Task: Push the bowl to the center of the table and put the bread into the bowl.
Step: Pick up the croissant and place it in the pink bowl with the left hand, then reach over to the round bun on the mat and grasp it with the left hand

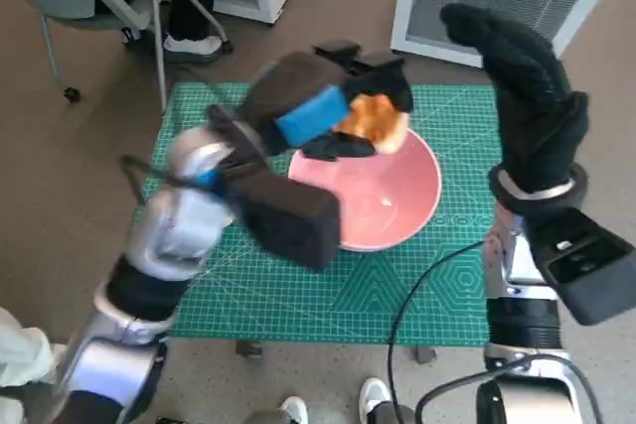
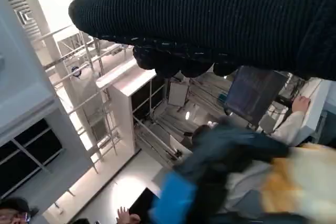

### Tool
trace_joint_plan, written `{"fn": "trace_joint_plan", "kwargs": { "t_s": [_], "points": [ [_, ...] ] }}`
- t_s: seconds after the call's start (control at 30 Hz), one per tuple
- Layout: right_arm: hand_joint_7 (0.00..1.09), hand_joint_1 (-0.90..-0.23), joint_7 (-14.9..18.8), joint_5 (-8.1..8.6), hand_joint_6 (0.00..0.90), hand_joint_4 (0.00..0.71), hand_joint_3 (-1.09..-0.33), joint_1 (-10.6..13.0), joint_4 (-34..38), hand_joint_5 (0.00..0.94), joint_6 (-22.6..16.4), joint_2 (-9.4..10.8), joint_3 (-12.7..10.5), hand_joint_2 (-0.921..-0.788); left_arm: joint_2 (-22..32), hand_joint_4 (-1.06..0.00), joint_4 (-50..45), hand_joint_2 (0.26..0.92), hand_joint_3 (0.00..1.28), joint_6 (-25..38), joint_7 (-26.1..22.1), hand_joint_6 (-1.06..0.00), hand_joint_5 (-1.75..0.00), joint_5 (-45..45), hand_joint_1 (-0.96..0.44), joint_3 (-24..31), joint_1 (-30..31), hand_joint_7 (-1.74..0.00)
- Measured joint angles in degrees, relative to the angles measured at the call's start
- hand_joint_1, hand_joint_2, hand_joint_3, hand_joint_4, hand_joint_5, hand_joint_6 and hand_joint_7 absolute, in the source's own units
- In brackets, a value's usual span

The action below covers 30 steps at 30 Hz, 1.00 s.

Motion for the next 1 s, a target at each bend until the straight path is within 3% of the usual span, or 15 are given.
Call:
{"fn": "trace_joint_plan", "kwargs": {
  "t_s": [0.03,0.07,0.1,0.13,0.17,0.27,0.43,0.53,1.0],
  "points": [
    [0.66,-0.577,-0.1,-0.01,-0.001,0.002,-0.857,0.2,-0.2,0.516,0.0,0.0,0.0,-0.921,-0.4,-0.63,1.2,0.921,0.15,0.0,0.0,-0.52,-1.03,0.0,-0.07,-0.2,-0.1,-1.34],
    [0.66,-0.578,-0.2,-0.03,-0.001,0.001,-0.858,0.3,-0.4,0.518,0.0,-0.1,0.0,-0.921,-0.7,-0.62,2.2,0.921,0.19,0.0,0.0,-0.5,-0.78,0.0,-0.17,-0.5,-0.1,-1.38],
    [0.66,-0.58,-0.3,-0.04,-0.001,0.0,-0.858,0.5,-0.6,0.519,0.1,-0.1,0.0,-0.921,-0.9,-0.54,3.2,0.898,0.18,0.0,-0.1,-0.42,-0.52,0.0,-0.15,-0.8,-0.1,-1.07],
    [0.66,-0.581,-0.5,-0.06,-0.001,0.0,-0.858,0.7,-0.8,0.519,0.2,-0.2,0.0,-0.921,-1.2,-0.5,4.3,0.902,0.13,0.3,-0.8,-0.42,-0.34,0.0,-0.14,-1.2,-0.1,-0.77],
    [0.66,-0.582,-0.6,-0.07,-0.001,0.0,-0.859,0.9,-0.9,0.52,0.2,-0.2,0.0,-0.921,-1.2,-0.39,5.0,0.903,0.1,0.5,-1.4,-0.38,-0.22,0.0,-0.17,-1.5,-0.1,-0.53],
    [0.66,-0.585,-1.0,-0.18,-0.001,-0.001,-0.857,1.2,-1.5,0.518,0.4,-0.2,0.0,-0.921,-1.3,-0.19,6.5,0.912,0.04,1.9,-4.5,-0.31,-0.07,0.0,-0.27,-2.4,-0.1,-0.21],
    [0.66,-0.59,-1.3,-0.27,-0.001,-0.001,-0.854,1.2,-2.3,0.517,1.0,-0.2,0.1,-0.921,-0.7,-0.05,6.4,0.919,0.02,4.2,-10.3,-0.25,-0.01,-0.7,-0.39,-3.1,-0.1,-0.05],
    [0.66,-0.59,-1.7,-0.3,-0.001,-0.001,-0.853,1.3,-2.5,0.515,1.3,-0.2,0.2,-0.921,0.1,-0.02,4.9,0.92,0.02,5.1,-12.4,-0.23,0.0,-1.5,-0.42,-2.5,0.0,-0.03],
    [0.66,-0.591,-2.2,-0.31,-0.001,-0.001,-0.856,2.4,-3.9,0.511,2.2,0.1,0.8,-0.921,8.1,-0.06,-11.8,0.921,0.03,5.2,-14.1,-0.23,-0.02,-7.5,-0.46,7.2,7.1,-0.01]
  ]
}}
